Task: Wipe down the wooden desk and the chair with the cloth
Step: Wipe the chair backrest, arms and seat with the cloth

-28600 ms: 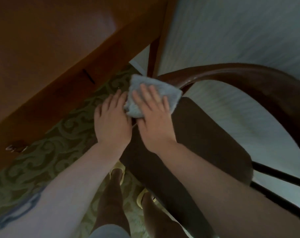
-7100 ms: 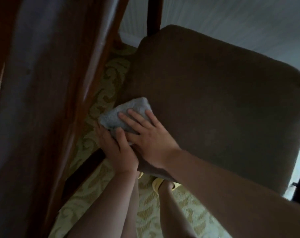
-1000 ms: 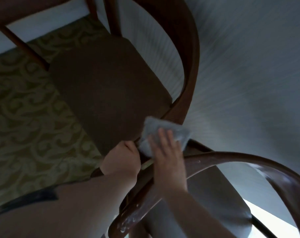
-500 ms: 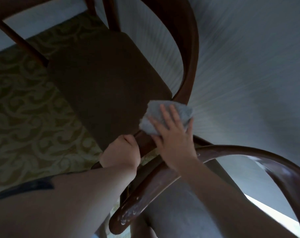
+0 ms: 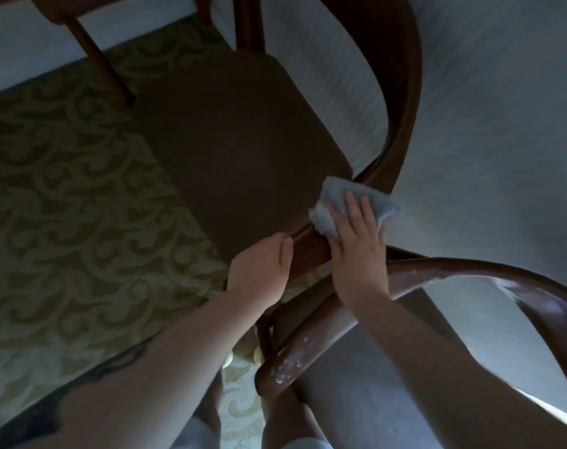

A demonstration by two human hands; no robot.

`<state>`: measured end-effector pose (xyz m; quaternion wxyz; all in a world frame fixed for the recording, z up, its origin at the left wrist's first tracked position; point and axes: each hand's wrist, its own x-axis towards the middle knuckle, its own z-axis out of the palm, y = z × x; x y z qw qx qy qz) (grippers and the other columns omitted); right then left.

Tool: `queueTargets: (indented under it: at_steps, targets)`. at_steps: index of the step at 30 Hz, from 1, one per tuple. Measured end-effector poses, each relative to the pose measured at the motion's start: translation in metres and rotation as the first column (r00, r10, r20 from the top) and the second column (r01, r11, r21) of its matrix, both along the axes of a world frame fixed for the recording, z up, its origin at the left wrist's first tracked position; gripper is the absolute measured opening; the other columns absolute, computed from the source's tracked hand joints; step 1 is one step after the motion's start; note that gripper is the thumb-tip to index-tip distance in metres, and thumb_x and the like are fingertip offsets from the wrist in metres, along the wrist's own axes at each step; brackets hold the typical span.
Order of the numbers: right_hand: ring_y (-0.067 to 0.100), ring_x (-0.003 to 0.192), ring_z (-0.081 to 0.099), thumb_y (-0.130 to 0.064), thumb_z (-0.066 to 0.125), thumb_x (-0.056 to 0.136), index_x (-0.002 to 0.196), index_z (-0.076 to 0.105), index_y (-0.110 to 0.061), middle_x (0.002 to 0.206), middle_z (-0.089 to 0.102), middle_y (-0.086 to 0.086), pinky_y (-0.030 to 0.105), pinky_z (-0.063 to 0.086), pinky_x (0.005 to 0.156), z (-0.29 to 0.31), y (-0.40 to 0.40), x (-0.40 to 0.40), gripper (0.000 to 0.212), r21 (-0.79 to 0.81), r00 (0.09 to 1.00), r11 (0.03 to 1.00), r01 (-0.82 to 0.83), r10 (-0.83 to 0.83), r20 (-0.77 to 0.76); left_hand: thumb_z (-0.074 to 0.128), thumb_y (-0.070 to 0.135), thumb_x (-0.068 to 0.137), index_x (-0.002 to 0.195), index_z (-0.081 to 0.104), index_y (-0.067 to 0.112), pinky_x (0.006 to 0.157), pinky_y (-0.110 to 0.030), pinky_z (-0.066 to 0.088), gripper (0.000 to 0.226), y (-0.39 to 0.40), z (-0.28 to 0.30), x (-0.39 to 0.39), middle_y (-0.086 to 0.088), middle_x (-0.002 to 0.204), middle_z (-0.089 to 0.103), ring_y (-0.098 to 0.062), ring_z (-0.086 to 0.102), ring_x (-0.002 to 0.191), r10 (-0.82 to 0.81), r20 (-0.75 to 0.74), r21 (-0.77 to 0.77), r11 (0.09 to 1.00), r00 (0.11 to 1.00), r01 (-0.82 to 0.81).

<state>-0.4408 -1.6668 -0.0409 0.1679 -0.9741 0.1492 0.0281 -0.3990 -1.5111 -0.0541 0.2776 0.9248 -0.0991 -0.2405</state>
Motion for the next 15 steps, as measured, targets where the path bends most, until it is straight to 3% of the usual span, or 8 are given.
queueTargets:
  at_steps: [2,6,7,9,11,13,14,15]
  targets:
    - [0.023,0.149,0.01,-0.025,0.038,0.098,0.148,0.036,-0.028,0.159,0.026,0.002,0.053,0.008,0.119,-0.004,0.049,-0.03,0.051,0.016,0.994,0.995,-0.102,0.103,-0.029,0.014,0.046,0.101,0.111,0.055,0.027,0.068,-0.036,0.052,0.045,0.034,-0.006,-0.011,0.009,0.086,0.061,-0.014,0.061,0.076,-0.061,0.031,-0.098,0.993,0.998,0.063]
    - [0.021,0.148,0.017,-0.031,0.033,0.096,0.15,0.03,-0.031,0.158,0.028,0.001,0.051,0.015,0.119,-0.003,0.046,-0.028,0.054,-0.064,0.896,0.896,-0.44,0.433,-0.095,0.014,0.043,0.099,0.114,0.057,0.02,0.079,-0.035,0.049,0.051,0.061,-0.016,-0.041,0.004,0.101,0.06,-0.015,0.056,0.091,0.089,0.074,-0.11,0.991,0.993,-0.08]
    - [0.02,0.148,0.016,-0.029,0.035,0.096,0.15,0.029,-0.031,0.158,0.027,0.0,0.05,0.015,0.119,-0.001,0.036,-0.026,0.054,-0.074,0.909,0.908,-0.411,0.404,-0.1,0.015,0.044,0.1,0.117,0.057,0.021,0.083,-0.034,0.048,0.051,0.06,-0.017,-0.046,0.005,0.104,0.06,-0.013,0.056,0.096,0.159,0.045,-0.162,0.975,0.986,-0.15]
    - [0.019,0.149,0.01,-0.021,0.045,0.098,0.151,0.029,-0.032,0.16,0.023,0.0,0.049,0.01,0.119,0.004,0.04,-0.036,0.056,-0.03,0.983,0.986,-0.164,0.16,-0.095,0.021,0.042,0.103,0.116,0.056,0.026,0.089,-0.031,0.047,0.041,0.051,-0.017,-0.049,0.01,0.107,0.059,-0.009,0.055,0.103,0.316,-0.086,-0.282,0.902,0.945,-0.328]
    - [0.024,0.149,0.013,-0.014,0.051,0.092,0.149,0.033,-0.028,0.159,0.025,0.003,0.052,0.015,0.118,0.002,0.083,-0.054,0.062,-0.039,0.994,0.996,-0.081,0.078,-0.077,0.029,0.032,0.105,0.109,0.058,0.028,0.088,-0.025,0.047,0.029,0.045,-0.01,-0.045,0.012,0.103,0.061,-0.009,0.059,0.103,0.476,-0.312,-0.414,0.711,0.822,-0.568]
    - [0.025,0.148,0.017,-0.018,0.048,0.089,0.147,0.034,-0.025,0.157,0.03,0.002,0.049,0.013,0.12,0.002,0.124,-0.062,0.06,0.016,0.962,0.964,-0.265,0.265,-0.064,0.034,0.026,0.106,0.105,0.059,0.024,0.079,-0.021,0.049,0.025,0.048,0.001,-0.039,0.008,0.098,0.064,-0.012,0.063,0.093,0.502,-0.65,-0.383,0.433,0.571,-0.816]
    - [0.023,0.149,0.013,-0.021,0.047,0.09,0.15,0.03,-0.027,0.159,0.026,0.001,0.046,0.005,0.121,0.002,0.123,-0.056,0.062,-0.003,0.911,0.914,-0.407,0.405,-0.073,0.035,0.025,0.105,0.109,0.059,0.021,0.075,-0.019,0.05,0.025,0.05,0.002,-0.039,0.006,0.1,0.064,-0.011,0.062,0.087,0.476,-0.752,-0.281,0.393,0.455,-0.876]
    - [0.021,0.15,0.005,-0.023,0.045,0.094,0.153,0.019,-0.03,0.161,0.019,-0.001,0.044,-0.005,0.121,0.002,0.108,-0.042,0.065,-0.054,0.849,0.85,-0.524,0.517,-0.109,0.036,0.024,0.105,0.114,0.059,0.018,0.076,-0.02,0.051,0.026,0.052,0.0,-0.039,0.003,0.106,0.064,-0.01,0.06,0.086,0.47,-0.782,-0.198,0.435,0.409,-0.878]
